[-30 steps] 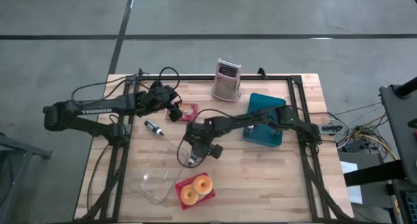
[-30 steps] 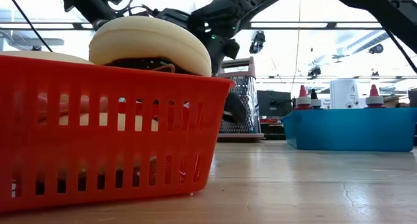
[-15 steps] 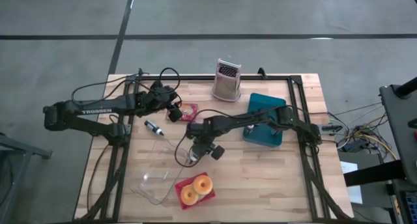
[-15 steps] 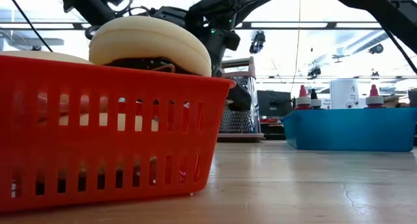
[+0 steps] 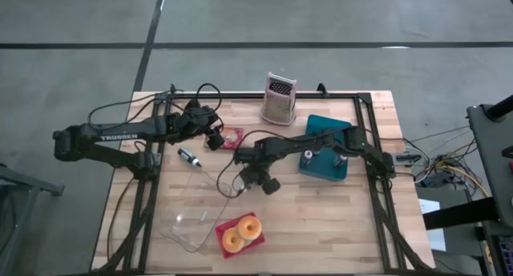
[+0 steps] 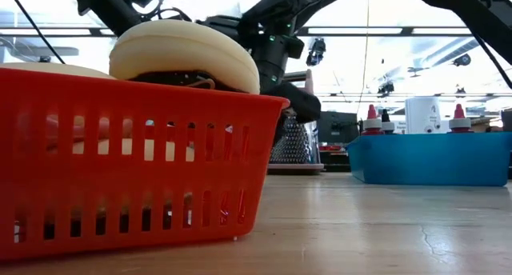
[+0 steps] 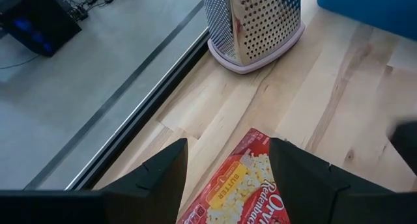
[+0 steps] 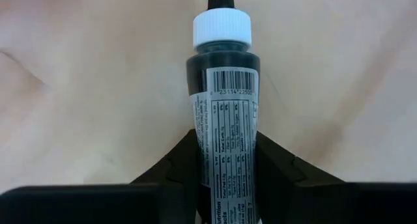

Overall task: Pick & Place Food Item
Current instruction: Put the right black food coloring bottle into the blue bin

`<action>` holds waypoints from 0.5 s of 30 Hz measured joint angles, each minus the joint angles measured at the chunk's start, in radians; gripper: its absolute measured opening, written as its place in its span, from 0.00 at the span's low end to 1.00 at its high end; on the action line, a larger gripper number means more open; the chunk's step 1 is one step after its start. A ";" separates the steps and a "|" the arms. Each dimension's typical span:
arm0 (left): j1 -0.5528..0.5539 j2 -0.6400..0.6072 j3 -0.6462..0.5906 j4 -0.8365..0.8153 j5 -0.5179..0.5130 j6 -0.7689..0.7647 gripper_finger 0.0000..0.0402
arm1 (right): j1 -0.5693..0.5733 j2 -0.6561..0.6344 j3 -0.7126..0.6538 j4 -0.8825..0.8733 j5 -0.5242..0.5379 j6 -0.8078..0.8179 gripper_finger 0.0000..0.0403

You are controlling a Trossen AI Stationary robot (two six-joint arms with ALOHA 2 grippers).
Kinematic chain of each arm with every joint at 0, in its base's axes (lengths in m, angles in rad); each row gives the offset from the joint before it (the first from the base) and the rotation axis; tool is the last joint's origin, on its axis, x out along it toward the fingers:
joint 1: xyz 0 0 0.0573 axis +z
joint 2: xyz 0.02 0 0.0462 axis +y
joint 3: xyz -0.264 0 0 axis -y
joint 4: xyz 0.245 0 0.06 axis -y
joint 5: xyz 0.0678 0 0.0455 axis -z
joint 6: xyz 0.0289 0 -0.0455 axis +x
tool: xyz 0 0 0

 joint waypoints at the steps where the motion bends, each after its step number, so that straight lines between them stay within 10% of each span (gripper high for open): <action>1: 0.000 0.000 0.000 -0.002 0.000 0.000 0.54 | -0.008 -0.014 -0.021 0.006 0.020 0.014 0.24; 15: 0.000 0.000 -0.001 0.009 0.000 0.000 0.54 | -0.064 -0.357 -0.554 0.401 0.108 0.256 0.22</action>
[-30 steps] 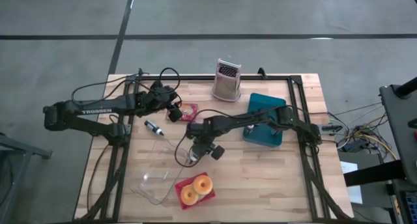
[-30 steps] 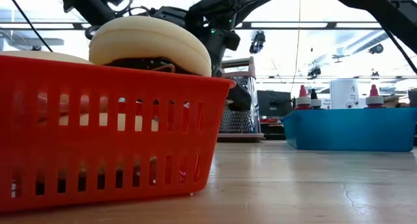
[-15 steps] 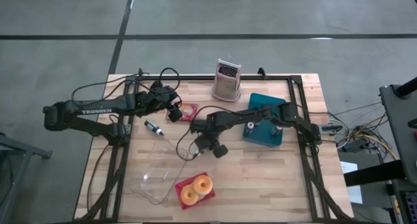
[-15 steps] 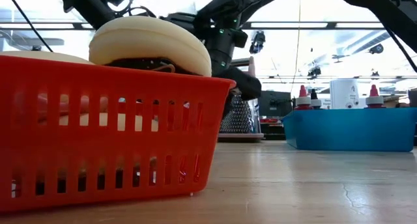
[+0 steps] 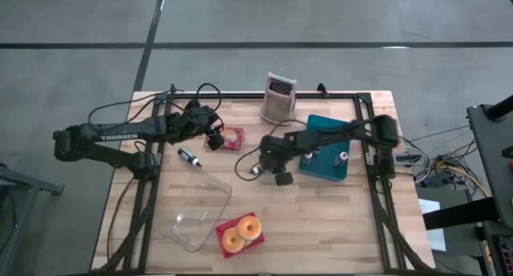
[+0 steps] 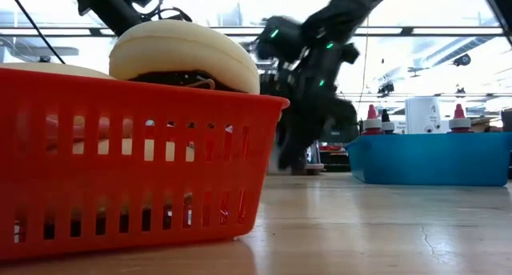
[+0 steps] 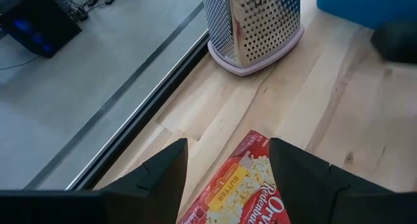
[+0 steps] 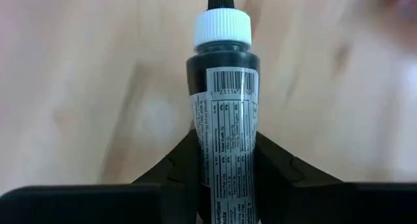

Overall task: Pick & Place Food Item
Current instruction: Put the right black food coloring bottle into the blue bin

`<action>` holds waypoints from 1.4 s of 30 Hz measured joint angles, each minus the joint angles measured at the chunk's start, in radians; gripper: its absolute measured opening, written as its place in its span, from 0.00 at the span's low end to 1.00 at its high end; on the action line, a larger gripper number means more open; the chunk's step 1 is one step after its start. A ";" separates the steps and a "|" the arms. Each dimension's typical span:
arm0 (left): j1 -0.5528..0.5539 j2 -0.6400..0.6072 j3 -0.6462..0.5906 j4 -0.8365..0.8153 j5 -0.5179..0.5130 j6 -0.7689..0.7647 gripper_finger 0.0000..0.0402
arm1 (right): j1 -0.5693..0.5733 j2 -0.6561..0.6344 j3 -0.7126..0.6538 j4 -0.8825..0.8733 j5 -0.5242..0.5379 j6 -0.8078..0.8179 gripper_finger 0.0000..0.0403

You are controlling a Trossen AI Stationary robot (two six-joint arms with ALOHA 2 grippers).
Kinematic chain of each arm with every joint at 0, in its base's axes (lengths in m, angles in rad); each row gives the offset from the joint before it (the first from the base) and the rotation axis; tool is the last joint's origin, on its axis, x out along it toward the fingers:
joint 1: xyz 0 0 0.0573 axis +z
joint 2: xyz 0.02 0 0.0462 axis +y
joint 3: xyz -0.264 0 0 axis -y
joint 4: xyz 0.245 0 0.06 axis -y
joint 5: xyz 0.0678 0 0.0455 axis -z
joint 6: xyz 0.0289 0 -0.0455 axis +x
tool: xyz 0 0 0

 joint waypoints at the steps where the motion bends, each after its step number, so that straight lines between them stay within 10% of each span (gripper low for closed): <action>1: 0.000 0.000 0.000 0.007 0.000 0.000 0.54 | 0.000 -0.040 -0.040 0.060 -0.001 0.022 0.22; 14: -0.004 0.002 -0.004 0.187 0.205 0.056 0.54 | 0.000 -0.435 -0.440 0.576 0.100 0.160 0.22; 24: -0.015 0.092 -0.145 0.881 0.647 0.085 0.54 | 0.000 -0.605 -0.617 0.873 0.182 0.166 0.22; 42: -0.032 0.527 0.056 1.365 0.820 -0.034 0.54 | 0.011 -0.671 -0.740 1.098 0.239 0.145 0.22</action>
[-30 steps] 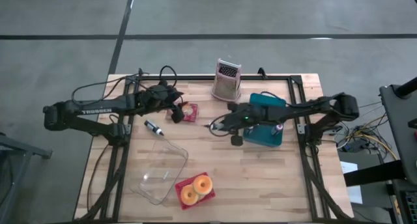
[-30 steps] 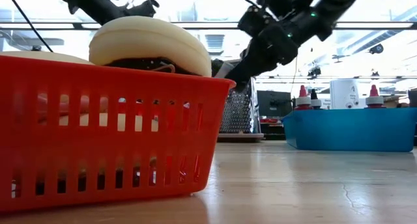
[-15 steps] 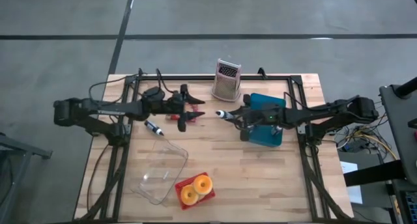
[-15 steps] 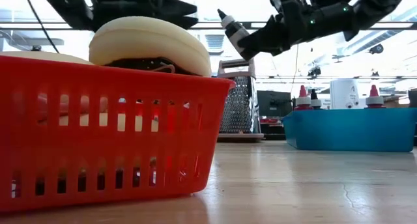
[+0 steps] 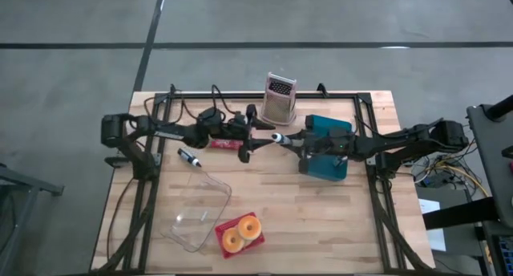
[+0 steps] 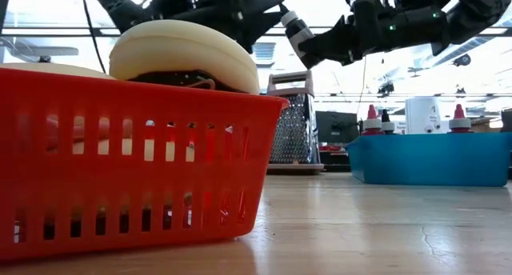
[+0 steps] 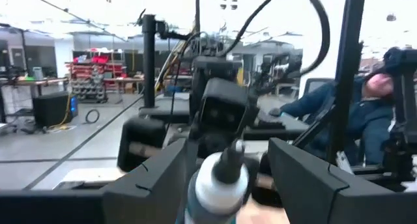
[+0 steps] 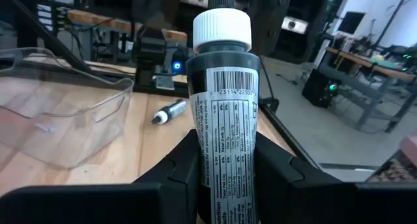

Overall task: Pick & Place Food Item
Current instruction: Put the right black food coloring bottle into the blue bin

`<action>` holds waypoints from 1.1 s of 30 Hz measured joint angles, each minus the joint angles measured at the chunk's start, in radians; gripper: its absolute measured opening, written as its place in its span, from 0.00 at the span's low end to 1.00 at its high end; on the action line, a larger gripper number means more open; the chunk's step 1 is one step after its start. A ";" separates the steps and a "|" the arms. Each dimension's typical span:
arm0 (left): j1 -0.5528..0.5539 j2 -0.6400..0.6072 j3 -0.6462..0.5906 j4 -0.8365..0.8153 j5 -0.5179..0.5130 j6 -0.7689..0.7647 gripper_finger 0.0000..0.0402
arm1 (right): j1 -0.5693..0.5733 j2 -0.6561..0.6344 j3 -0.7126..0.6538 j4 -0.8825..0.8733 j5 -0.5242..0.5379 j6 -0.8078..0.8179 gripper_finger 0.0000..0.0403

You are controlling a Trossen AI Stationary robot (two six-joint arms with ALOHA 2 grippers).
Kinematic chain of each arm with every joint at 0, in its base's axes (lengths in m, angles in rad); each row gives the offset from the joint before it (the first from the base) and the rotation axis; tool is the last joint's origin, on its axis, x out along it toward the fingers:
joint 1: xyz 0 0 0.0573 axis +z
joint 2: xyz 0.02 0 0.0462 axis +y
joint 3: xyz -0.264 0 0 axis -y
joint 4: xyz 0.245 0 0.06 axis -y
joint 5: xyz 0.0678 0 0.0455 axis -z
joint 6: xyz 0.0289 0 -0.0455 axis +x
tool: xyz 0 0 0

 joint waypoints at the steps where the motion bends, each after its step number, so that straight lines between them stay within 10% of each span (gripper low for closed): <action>1: -0.001 0.013 0.020 0.002 0.003 -0.004 0.54 | 0.001 -0.006 -0.007 0.004 0.012 -0.007 0.22; 33: -0.038 0.293 0.359 0.046 0.052 -0.010 0.54 | 0.008 -0.333 -0.187 0.055 0.080 0.020 0.22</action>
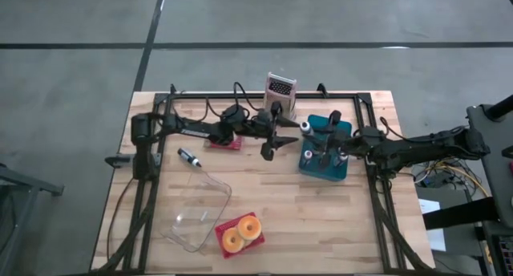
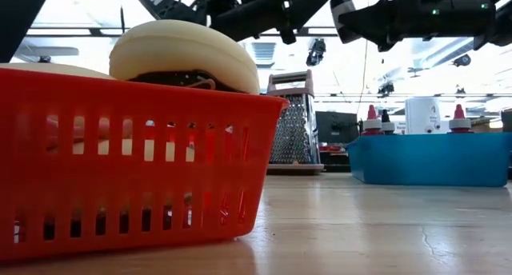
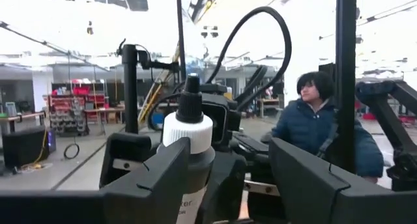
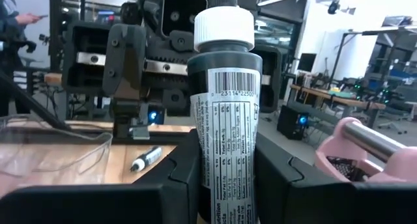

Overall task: Pick & Place Food Item
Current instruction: Put the right black food coloring bottle into the blue bin

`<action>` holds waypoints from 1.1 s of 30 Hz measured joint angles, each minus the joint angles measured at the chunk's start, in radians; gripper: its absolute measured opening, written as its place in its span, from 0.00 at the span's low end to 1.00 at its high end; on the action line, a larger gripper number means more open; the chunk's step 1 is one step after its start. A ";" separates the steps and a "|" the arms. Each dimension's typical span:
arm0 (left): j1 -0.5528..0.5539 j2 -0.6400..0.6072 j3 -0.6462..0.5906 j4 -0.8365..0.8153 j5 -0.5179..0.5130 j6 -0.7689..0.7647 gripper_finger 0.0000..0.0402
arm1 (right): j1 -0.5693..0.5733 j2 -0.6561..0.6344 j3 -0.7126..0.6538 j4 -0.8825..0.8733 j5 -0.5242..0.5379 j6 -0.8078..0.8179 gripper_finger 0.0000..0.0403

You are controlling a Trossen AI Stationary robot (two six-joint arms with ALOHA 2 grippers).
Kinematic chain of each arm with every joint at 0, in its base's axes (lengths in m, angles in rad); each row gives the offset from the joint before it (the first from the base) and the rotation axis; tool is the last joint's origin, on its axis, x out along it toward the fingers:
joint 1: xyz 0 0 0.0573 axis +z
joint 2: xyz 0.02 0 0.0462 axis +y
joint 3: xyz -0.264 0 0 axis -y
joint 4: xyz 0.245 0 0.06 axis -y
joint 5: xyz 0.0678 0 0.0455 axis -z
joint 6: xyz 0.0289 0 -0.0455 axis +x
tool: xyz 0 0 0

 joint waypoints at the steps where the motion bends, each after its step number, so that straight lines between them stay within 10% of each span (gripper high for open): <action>1: 0.000 0.014 0.010 0.006 0.001 -0.002 0.54 | 0.000 -0.001 -0.003 0.005 0.003 0.000 0.22; 33: 0.049 0.035 0.009 0.045 -0.018 -0.031 0.54 | 0.001 -0.031 -0.062 0.072 0.005 -0.012 0.21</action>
